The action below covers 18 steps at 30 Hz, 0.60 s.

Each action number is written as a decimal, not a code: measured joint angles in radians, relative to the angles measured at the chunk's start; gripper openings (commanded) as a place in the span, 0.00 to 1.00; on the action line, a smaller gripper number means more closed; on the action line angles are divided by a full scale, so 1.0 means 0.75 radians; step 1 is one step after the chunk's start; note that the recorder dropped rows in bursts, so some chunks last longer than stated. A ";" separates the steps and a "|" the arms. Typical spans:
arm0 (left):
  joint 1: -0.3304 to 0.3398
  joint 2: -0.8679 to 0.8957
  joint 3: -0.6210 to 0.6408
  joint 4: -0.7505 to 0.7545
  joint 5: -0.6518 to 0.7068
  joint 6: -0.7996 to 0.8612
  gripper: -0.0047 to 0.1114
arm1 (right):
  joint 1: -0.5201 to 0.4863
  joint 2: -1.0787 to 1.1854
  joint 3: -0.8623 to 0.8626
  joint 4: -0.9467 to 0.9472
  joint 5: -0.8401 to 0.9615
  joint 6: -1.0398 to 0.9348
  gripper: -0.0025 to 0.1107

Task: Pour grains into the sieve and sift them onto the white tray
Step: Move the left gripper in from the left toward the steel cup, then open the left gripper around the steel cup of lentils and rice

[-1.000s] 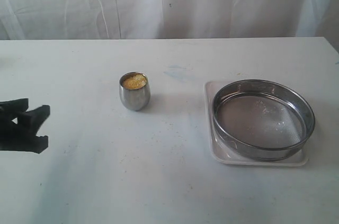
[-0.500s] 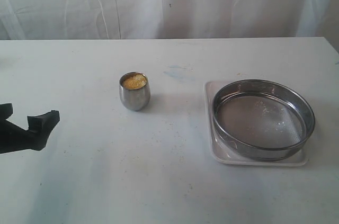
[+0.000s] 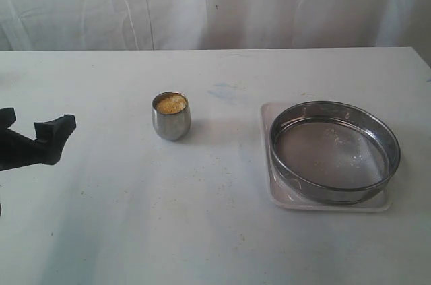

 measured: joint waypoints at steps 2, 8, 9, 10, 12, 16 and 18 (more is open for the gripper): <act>0.000 0.000 -0.018 -0.010 -0.006 0.000 0.94 | 0.000 0.000 0.000 0.000 0.000 0.000 0.02; 0.000 0.002 -0.094 0.020 0.019 0.034 0.94 | 0.000 0.000 0.000 0.000 0.000 0.000 0.02; 0.000 0.002 -0.116 0.052 0.052 0.065 0.94 | 0.000 0.000 0.000 0.000 0.000 0.000 0.02; 0.000 0.005 -0.142 0.097 0.089 0.106 0.94 | 0.000 0.000 0.000 0.000 0.000 0.000 0.02; 0.000 0.020 -0.196 0.206 0.141 0.196 0.94 | 0.000 0.000 0.000 0.000 0.000 0.000 0.02; 0.000 0.074 -0.310 0.574 0.172 0.326 0.94 | 0.000 0.000 0.000 0.000 0.000 0.000 0.02; 0.000 0.101 -0.356 0.782 0.175 0.309 0.94 | 0.000 0.000 0.000 0.000 0.000 0.000 0.02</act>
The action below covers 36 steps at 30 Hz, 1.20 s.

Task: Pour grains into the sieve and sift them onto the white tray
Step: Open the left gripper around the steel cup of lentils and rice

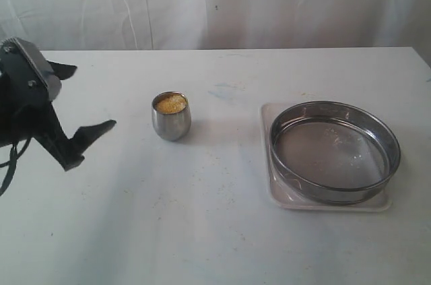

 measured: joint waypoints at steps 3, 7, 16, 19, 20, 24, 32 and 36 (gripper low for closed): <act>0.000 0.056 -0.021 0.306 0.015 -0.110 0.94 | 0.000 0.000 0.000 0.000 0.000 0.000 0.02; 0.000 0.167 -0.023 0.461 0.024 -0.209 0.94 | 0.000 0.000 0.000 0.000 0.000 0.000 0.02; 0.000 0.419 -0.169 0.458 -0.203 -0.275 0.94 | 0.000 0.000 0.000 0.000 0.000 0.000 0.02; 0.000 0.512 -0.259 0.458 -0.238 -0.306 0.94 | 0.000 0.000 0.000 0.000 0.000 0.000 0.02; 0.000 0.546 -0.294 0.458 -0.242 -0.308 0.94 | 0.000 0.000 0.000 0.000 0.000 0.000 0.02; 0.000 0.658 -0.428 0.458 -0.298 -0.341 0.94 | 0.000 0.000 0.000 0.000 0.000 0.000 0.02; 0.000 0.856 -0.667 0.460 -0.392 -0.493 0.94 | 0.000 0.000 0.000 0.000 0.000 0.000 0.02; 0.000 0.893 -0.718 0.510 -0.400 -0.519 0.94 | 0.000 0.000 0.000 0.000 0.000 0.000 0.02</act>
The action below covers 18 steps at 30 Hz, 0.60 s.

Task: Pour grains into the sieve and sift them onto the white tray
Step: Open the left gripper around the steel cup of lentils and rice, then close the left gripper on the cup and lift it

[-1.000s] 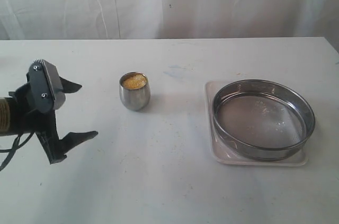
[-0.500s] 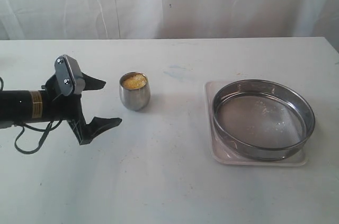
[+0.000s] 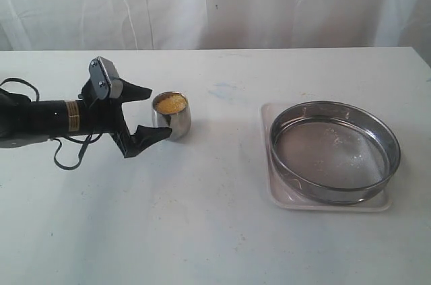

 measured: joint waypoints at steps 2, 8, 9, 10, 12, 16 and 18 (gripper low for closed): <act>0.000 0.033 -0.039 0.082 0.006 -0.013 0.94 | 0.000 0.000 0.000 0.000 0.000 0.000 0.02; 0.000 0.108 -0.143 0.160 0.019 -0.025 0.94 | 0.000 0.000 0.000 0.000 0.000 0.000 0.02; 0.000 0.126 -0.165 0.162 0.016 -0.028 0.94 | 0.000 0.000 0.000 0.000 0.000 0.000 0.02; 0.000 0.144 -0.183 0.164 0.016 -0.028 0.94 | 0.000 0.000 0.000 0.000 0.000 0.000 0.02; 0.000 0.183 -0.215 0.164 0.016 -0.028 0.94 | 0.000 0.000 0.000 0.000 0.000 0.000 0.02; 0.000 0.195 -0.225 0.168 0.014 -0.028 0.94 | 0.000 0.000 0.000 0.000 0.000 0.000 0.02; 0.000 0.195 -0.227 0.177 -0.023 -0.035 0.94 | 0.000 0.000 0.000 0.000 0.000 0.000 0.02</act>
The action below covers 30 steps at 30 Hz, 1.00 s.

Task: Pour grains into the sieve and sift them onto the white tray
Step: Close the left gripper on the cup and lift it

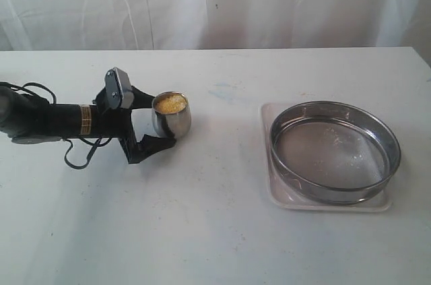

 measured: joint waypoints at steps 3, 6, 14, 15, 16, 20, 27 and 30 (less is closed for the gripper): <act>0.000 0.000 0.000 0.010 -0.058 -0.052 0.94 | 0.000 0.000 0.000 0.000 0.000 0.000 0.02; 0.000 0.000 0.000 0.015 -0.072 -0.132 0.94 | 0.000 0.000 0.000 0.000 0.000 0.000 0.02; 0.000 0.000 0.000 0.007 -0.075 -0.188 0.94 | 0.000 0.000 0.000 0.000 0.000 0.000 0.02; 0.000 0.000 0.000 -0.010 -0.075 -0.188 0.94 | 0.000 0.000 0.000 0.000 0.000 0.000 0.02; 0.000 0.000 0.000 -0.032 -0.075 -0.188 0.94 | 0.000 0.000 0.000 0.000 0.000 0.000 0.02; -0.010 0.000 0.000 -0.070 -0.075 -0.161 0.94 | 0.000 0.000 0.000 0.000 0.000 0.000 0.02; -0.083 0.003 0.000 -0.070 0.005 -0.017 0.94 | 0.000 0.000 0.000 0.000 0.000 0.000 0.02; -0.115 0.003 0.000 -0.078 0.032 0.021 0.94 | 0.000 0.000 0.000 0.000 0.000 0.000 0.02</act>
